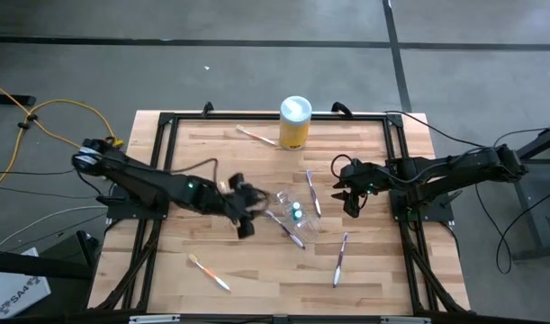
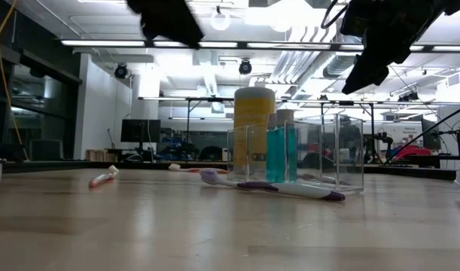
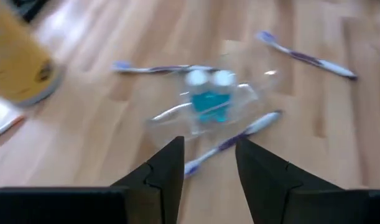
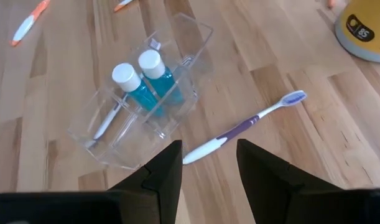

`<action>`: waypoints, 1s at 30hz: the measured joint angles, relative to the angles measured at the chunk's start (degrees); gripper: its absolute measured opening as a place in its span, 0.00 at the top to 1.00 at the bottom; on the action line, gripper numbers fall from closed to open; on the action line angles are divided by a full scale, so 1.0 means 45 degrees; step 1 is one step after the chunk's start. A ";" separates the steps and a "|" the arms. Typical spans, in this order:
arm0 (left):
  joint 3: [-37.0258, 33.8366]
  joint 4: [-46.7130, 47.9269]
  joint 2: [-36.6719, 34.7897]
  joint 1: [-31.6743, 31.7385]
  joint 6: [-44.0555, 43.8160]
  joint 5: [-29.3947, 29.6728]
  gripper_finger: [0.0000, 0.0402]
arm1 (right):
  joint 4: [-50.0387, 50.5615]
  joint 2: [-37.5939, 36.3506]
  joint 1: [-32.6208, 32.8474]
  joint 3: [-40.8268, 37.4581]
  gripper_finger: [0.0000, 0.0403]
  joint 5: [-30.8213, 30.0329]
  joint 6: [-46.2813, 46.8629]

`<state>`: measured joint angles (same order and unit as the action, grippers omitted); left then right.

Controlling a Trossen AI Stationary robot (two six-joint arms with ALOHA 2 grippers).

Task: Pick & Place toothbrushing station
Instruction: Put the top orange toothbrush into the top compartment of the transparent organizer

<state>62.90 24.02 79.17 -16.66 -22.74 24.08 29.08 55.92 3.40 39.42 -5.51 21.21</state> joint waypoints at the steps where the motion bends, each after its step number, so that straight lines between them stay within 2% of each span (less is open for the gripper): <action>1: -0.0595 -0.0385 -0.0449 0.0165 -0.0234 0.0057 0.66 | 0.0068 0.0000 -0.0005 0.0000 0.64 -0.0007 0.0000; 6: -0.3529 -0.2060 -0.2358 0.0796 -0.2002 0.0023 0.66 | 0.0049 0.0000 0.0000 0.0000 0.64 -0.0077 -0.0035; 9: -0.4577 -0.2151 -0.3024 0.1118 -0.3951 0.0014 0.66 | 0.0040 0.0000 -0.0005 0.0000 0.64 -0.0109 -0.0058; 13: -0.5226 -0.1836 -0.3150 0.1181 -0.5937 0.0005 0.66 | 0.0025 0.0000 0.0000 0.0000 0.64 -0.0109 -0.0091; 18: -0.5272 -0.0415 -0.2951 0.1158 -0.6617 0.0232 0.66 | -0.0084 0.0000 0.0000 0.0000 0.64 -0.0113 -0.0432; 21: -0.5272 0.0116 -0.2951 0.1810 -0.6034 0.0531 0.66 | -0.0240 0.0000 0.0000 0.0000 0.64 -0.0113 -0.0661; 23: -0.5272 0.0217 -0.2951 0.2594 -0.5041 0.0088 0.66 | -0.0381 0.0000 0.0000 0.0000 0.64 -0.0113 -0.0763; 30: -0.5267 -0.1146 -0.2839 0.6386 0.0403 -0.4105 0.66 | -0.0685 0.0000 -0.0004 0.0000 0.64 -0.0117 -0.0772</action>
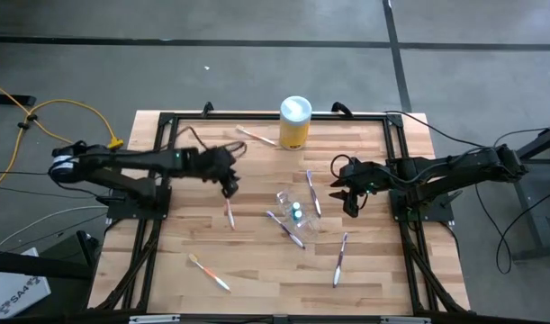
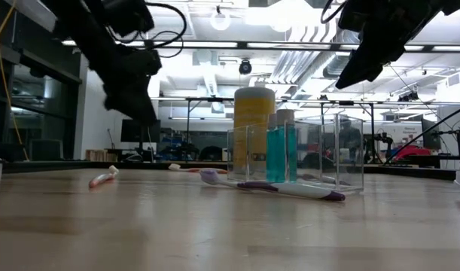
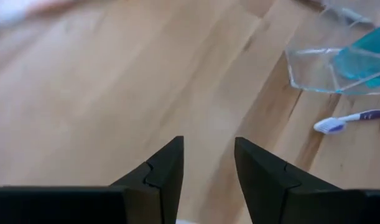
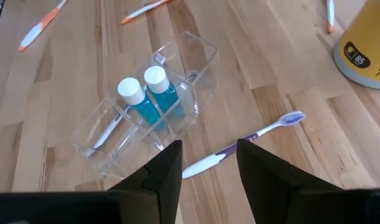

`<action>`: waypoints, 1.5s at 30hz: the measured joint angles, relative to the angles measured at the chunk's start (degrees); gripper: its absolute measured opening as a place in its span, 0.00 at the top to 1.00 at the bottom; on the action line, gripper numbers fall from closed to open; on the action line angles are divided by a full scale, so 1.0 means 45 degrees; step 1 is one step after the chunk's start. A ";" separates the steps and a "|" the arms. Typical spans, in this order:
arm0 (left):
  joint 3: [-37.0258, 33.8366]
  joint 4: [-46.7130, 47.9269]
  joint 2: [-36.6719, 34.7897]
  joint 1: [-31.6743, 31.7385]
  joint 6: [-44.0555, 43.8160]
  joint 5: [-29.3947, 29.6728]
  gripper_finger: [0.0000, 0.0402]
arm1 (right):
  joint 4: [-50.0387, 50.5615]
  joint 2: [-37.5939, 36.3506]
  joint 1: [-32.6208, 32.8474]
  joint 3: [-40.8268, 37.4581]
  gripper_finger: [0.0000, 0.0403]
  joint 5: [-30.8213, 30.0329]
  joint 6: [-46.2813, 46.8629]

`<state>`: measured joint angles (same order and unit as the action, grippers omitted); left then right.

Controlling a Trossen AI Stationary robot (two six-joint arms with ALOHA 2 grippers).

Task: Pick & Place toothbrushing station
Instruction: Put the top orange toothbrush into the top compartment of the transparent organizer

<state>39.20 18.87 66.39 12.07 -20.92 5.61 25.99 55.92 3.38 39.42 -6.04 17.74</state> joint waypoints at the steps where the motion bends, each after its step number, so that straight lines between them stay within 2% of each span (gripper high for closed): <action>1: 0.0000 -0.0211 0.0010 0.0457 0.0857 -0.0511 0.66 | 0.0001 0.0000 0.0002 0.0000 0.64 0.0004 0.0000; 5: 0.0000 -0.0252 0.0015 0.2204 0.3797 -0.2226 0.66 | 0.0007 0.0000 0.0001 0.0000 0.64 0.0004 0.0176; 8: 0.0000 -0.0087 0.0019 0.3250 0.5546 -0.2971 0.66 | 0.0000 0.0000 0.0004 0.0000 0.64 0.0007 0.0440; 12: 0.0003 -0.0166 0.0081 0.4184 0.7214 -0.3055 0.66 | -0.0061 0.0000 -0.0001 0.0000 0.64 0.0004 0.0638; 16: 0.0428 -0.0160 0.0586 0.4498 0.8405 -0.3068 0.66 | -0.0374 0.0000 -0.0001 0.0000 0.64 0.0004 0.0678; 20: 0.1876 0.0094 0.1814 0.4493 0.9444 -0.3030 0.66 | -0.0428 0.0000 -0.0001 0.0000 0.64 0.0004 0.0680; 23: 0.3423 0.1266 0.3002 0.4597 1.0349 -0.2801 0.66 | -0.0583 0.0000 -0.0001 0.0000 0.64 0.0004 0.0680; 28: 0.4867 0.3045 0.4835 0.5677 1.1774 -0.2394 0.66 | -0.0701 0.0000 -0.0001 0.0000 0.64 0.0004 0.0679; 36: 0.4936 0.1575 0.5450 0.7673 1.2926 -0.4074 0.66 | -0.0693 0.0000 -0.0001 0.0000 0.64 0.0004 0.0676; 42: 0.4945 0.0522 0.5450 0.8053 1.4990 -0.4279 0.66 | -0.0696 0.0000 -0.0001 0.0000 0.64 0.0004 0.0678; 45: 0.4945 -0.0662 0.5450 0.8047 1.4711 -0.4302 0.66 | -0.0766 0.0000 -0.0001 0.0000 0.64 0.0004 0.0680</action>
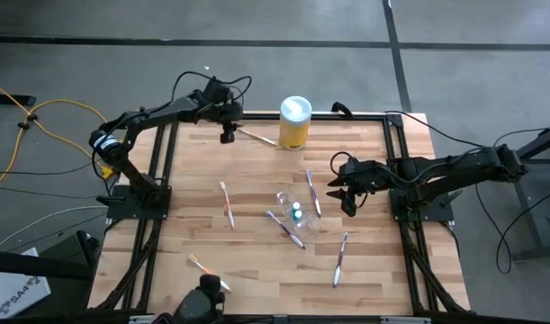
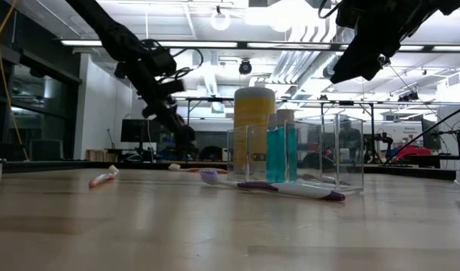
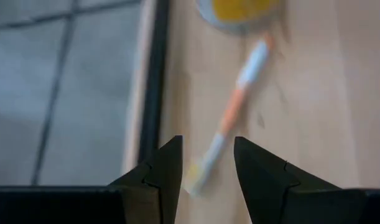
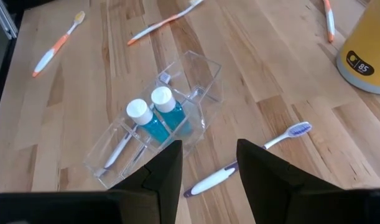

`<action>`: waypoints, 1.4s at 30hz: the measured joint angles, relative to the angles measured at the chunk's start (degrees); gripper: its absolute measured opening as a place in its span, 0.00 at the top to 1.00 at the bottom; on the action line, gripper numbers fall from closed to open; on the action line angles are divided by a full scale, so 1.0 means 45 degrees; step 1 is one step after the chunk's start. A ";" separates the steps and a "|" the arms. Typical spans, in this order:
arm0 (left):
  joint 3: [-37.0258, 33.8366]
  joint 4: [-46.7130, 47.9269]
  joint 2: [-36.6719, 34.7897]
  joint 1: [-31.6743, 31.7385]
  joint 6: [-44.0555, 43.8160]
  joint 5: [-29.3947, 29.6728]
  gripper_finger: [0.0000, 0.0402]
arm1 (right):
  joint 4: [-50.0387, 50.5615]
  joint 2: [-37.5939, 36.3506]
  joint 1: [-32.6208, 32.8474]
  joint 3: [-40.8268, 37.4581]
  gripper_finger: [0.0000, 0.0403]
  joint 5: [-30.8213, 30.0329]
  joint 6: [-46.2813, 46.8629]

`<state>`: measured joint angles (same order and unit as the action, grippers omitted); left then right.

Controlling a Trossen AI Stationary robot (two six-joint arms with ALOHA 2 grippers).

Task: Pick & Place toothbrushing station
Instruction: Put the top orange toothbrush into the top compartment of the transparent organizer

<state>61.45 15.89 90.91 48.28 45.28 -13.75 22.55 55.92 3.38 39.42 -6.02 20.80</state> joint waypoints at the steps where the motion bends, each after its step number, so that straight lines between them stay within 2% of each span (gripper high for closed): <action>1: 0.0001 -0.0399 0.0000 -0.0003 -0.0179 -0.0024 0.66 | -0.0094 0.0000 0.0000 0.0000 0.64 0.0000 0.0025; 6: 0.0005 -0.1050 0.0504 0.0080 -0.0257 -0.0737 0.68 | -0.0273 0.0000 0.0000 0.0000 0.64 0.0000 0.0136; 13: -0.0005 -0.1583 0.2051 0.0065 -0.0054 -0.0559 0.78 | -0.0311 0.0000 0.0001 0.0000 0.64 0.0001 0.0141; 21: -0.0010 -0.1722 0.2676 -0.0042 -0.0424 -0.0403 0.79 | -0.0307 0.0000 0.0000 0.0000 0.64 0.0000 0.0423; 25: -0.0010 -0.1890 0.2645 -0.0171 -0.0886 0.0417 0.79 | -0.0311 0.0000 0.0000 0.0000 0.64 0.0000 0.0433; 35: -0.0010 -0.2274 0.2594 -0.1299 -0.2821 0.4192 0.79 | -0.0307 0.0000 0.0000 0.0000 0.64 0.0000 0.0432; 42: -0.0010 -0.2151 0.2594 -0.2017 -0.1564 0.4416 0.79 | -0.0302 0.0000 0.0000 0.0000 0.64 0.0005 0.0483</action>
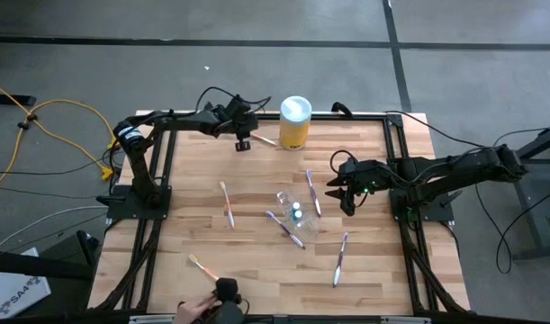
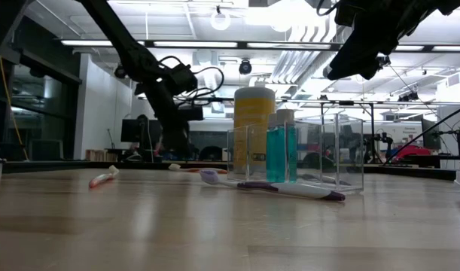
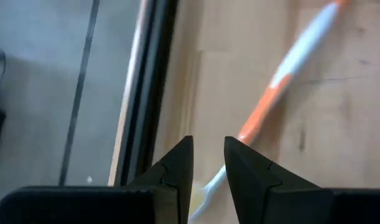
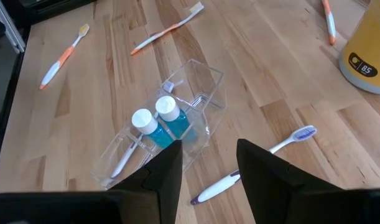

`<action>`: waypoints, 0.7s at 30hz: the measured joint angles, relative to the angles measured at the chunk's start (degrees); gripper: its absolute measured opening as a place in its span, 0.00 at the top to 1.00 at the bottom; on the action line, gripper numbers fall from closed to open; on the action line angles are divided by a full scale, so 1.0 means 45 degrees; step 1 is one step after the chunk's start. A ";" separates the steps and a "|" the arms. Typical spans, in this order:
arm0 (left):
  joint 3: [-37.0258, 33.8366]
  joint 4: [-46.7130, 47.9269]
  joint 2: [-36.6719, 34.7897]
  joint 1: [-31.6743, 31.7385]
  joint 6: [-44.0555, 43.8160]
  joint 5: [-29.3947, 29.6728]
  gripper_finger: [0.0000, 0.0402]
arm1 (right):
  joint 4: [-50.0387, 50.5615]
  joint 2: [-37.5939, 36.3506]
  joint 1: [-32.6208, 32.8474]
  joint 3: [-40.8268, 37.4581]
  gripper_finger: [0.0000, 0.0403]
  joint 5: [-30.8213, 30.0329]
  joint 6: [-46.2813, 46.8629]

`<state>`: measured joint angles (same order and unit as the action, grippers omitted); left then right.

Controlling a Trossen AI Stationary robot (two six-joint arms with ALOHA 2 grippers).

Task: Pick & Place toothbrushing station
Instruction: Put the top orange toothbrush into the top compartment of the transparent organizer

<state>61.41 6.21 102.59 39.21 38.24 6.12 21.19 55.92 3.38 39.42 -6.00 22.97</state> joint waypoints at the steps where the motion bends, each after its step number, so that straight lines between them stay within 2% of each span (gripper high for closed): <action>1: 0.0000 0.0080 0.0000 -0.0059 0.0309 -0.0021 0.79 | -0.0005 0.0000 0.0000 0.0000 0.64 0.0000 0.0067; 6: 0.0000 0.0504 0.0000 -0.0052 0.1603 -0.0675 0.79 | -0.0003 0.0000 0.0000 0.0000 0.64 0.0034 0.0270; 14: 0.0000 0.0560 0.0000 0.1078 0.1607 -0.4026 0.79 | 0.0000 0.0000 0.0000 0.0000 0.64 0.0039 0.0278; 21: 0.0000 0.0590 0.0030 0.1630 0.2194 -0.5636 0.79 | 0.0000 0.0000 0.0000 0.0000 0.64 0.0020 0.0323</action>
<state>61.41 8.86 102.72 46.54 48.11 -19.24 21.19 55.92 3.38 39.42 -5.91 24.43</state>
